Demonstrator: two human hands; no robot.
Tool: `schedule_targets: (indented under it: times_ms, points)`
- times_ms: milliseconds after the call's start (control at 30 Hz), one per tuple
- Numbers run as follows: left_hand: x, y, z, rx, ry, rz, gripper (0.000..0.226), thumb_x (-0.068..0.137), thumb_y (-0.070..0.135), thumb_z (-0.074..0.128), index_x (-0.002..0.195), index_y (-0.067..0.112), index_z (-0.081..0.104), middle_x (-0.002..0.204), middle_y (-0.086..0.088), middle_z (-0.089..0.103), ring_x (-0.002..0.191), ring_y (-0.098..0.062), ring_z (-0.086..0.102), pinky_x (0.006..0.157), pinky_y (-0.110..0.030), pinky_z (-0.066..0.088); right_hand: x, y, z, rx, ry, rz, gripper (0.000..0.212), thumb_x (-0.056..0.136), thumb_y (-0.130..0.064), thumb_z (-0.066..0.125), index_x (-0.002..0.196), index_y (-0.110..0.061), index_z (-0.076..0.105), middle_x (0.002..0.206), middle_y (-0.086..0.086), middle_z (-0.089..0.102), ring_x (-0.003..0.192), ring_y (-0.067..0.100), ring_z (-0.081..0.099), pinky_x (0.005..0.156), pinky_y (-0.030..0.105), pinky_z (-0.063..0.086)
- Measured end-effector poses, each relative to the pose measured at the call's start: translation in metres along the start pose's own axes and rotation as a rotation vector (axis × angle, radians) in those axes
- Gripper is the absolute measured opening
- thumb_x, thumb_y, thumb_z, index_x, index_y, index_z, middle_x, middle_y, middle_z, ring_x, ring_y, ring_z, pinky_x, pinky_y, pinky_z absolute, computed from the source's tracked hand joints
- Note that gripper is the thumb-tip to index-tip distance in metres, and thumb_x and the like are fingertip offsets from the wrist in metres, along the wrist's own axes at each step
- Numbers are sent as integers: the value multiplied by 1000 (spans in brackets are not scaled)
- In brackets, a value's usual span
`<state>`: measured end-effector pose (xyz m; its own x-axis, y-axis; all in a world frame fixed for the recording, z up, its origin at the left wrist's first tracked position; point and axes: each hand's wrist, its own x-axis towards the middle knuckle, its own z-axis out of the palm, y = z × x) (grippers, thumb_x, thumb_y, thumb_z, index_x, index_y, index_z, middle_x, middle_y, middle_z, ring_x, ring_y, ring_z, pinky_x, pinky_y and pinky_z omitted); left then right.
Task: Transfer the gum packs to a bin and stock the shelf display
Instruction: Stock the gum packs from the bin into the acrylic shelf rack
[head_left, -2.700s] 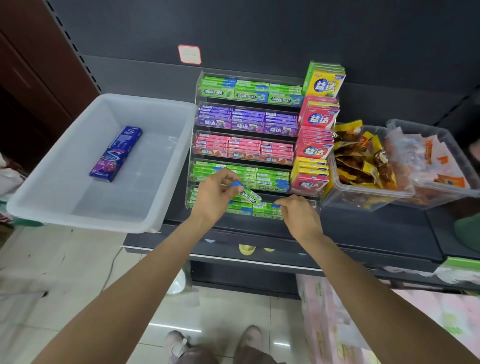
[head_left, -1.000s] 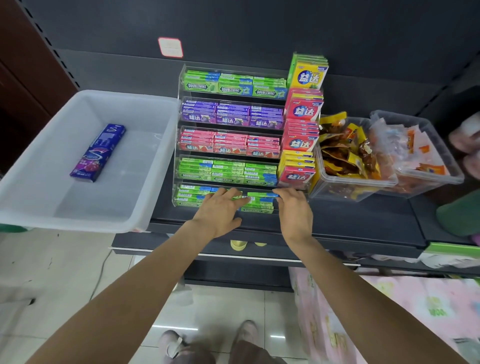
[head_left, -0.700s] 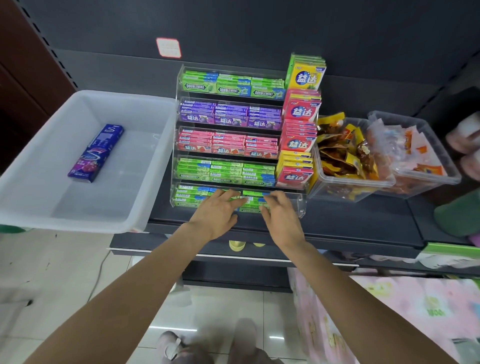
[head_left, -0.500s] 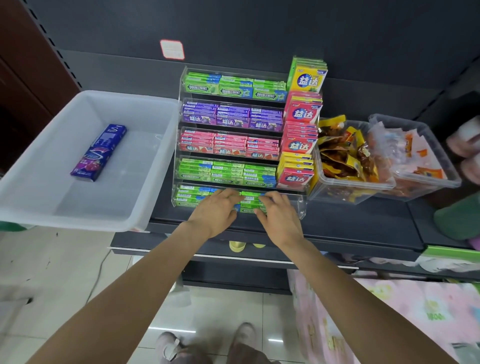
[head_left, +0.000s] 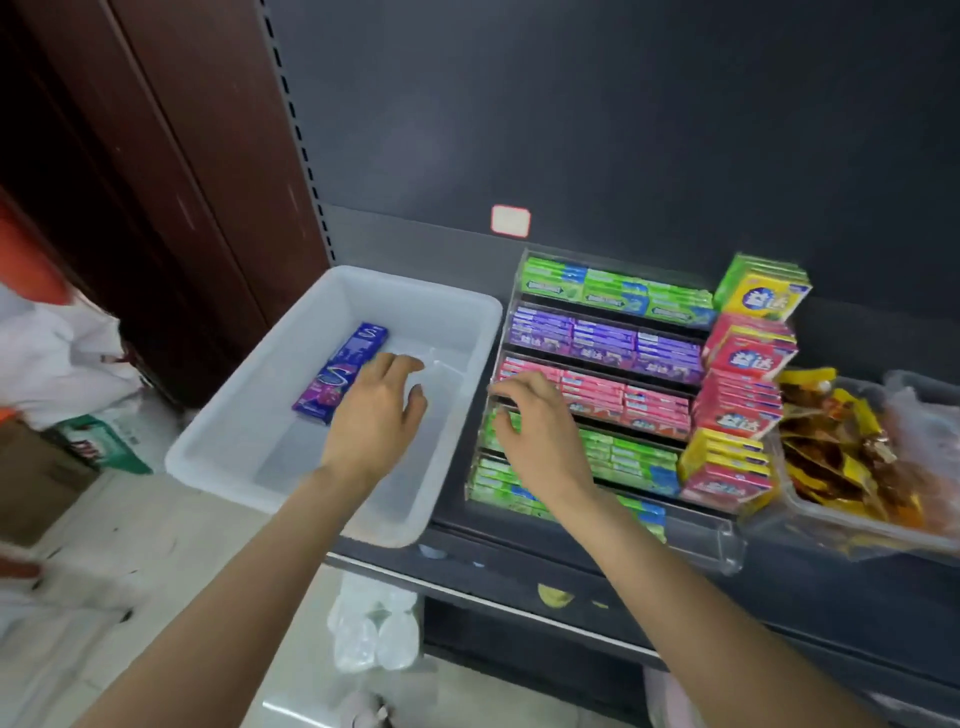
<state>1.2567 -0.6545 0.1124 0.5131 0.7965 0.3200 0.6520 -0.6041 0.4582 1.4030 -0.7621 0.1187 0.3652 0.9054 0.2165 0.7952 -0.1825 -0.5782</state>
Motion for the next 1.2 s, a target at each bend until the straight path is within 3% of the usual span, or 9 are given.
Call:
schedule_targets:
  times_ms: [133,300,400,533,600,833,1000,1100,1200]
  points:
    - [41,-76,-15,58,-133,-196,34,91,12,51,124,4,51,124,-19,49,113,-37,46,91,-43,38,55,-38,46,8,-56,-46,32,91,-10,48,121,-10,58,122,4,51,116,18,47,97,27,36]
    - [77,-143,-1,76,-421,-250,50,92,19,52,137,3,38,141,-17,37,127,-34,38,104,-35,30,121,-61,114,-113,-263,35,47,92,-14,47,138,-11,41,140,4,39,129,22,36,101,34,37]
    - [82,-160,17,124,-602,-225,70,91,28,55,145,0,20,152,-17,18,137,-32,26,111,-32,20,147,-62,147,-177,-421,40,61,91,-9,46,147,-14,24,152,4,25,138,23,25,109,34,29]
    - [78,-171,32,204,-614,-148,74,93,27,50,148,1,8,154,-17,7,139,-31,19,114,-29,14,164,-61,174,-257,-613,-49,69,92,1,39,150,-14,6,159,3,2,146,19,8,116,26,9]
    - [77,-174,34,218,-590,-121,71,94,24,47,148,2,7,154,-16,7,139,-30,19,114,-28,12,166,-58,183,-321,-659,-79,67,93,1,36,150,-14,4,159,1,-1,146,17,5,116,26,7]
    - [78,-175,34,170,-647,-47,69,93,23,52,150,12,14,156,-8,8,139,-29,20,113,-30,21,156,-43,181,-437,-500,-25,60,93,-9,42,148,-20,22,157,-3,17,143,15,19,113,34,25]
    - [80,-171,26,116,-627,-130,66,91,22,55,148,19,22,137,-16,33,122,-33,37,106,-31,28,150,-42,167,-452,-326,184,37,96,-27,44,125,-6,53,133,8,48,122,25,44,95,36,38]
    - [84,-166,25,32,-593,-184,64,91,21,54,148,16,24,135,-16,35,120,-33,39,103,-32,32,157,-41,165,-395,-275,328,49,92,-41,53,125,-4,47,124,12,45,117,28,45,90,38,42]
    - [90,-163,25,-60,-538,-225,64,92,22,54,147,15,23,137,-16,36,122,-32,41,103,-33,35,165,-42,169,-358,-327,395,62,85,-37,65,131,-9,36,125,14,41,118,29,43,87,38,44]
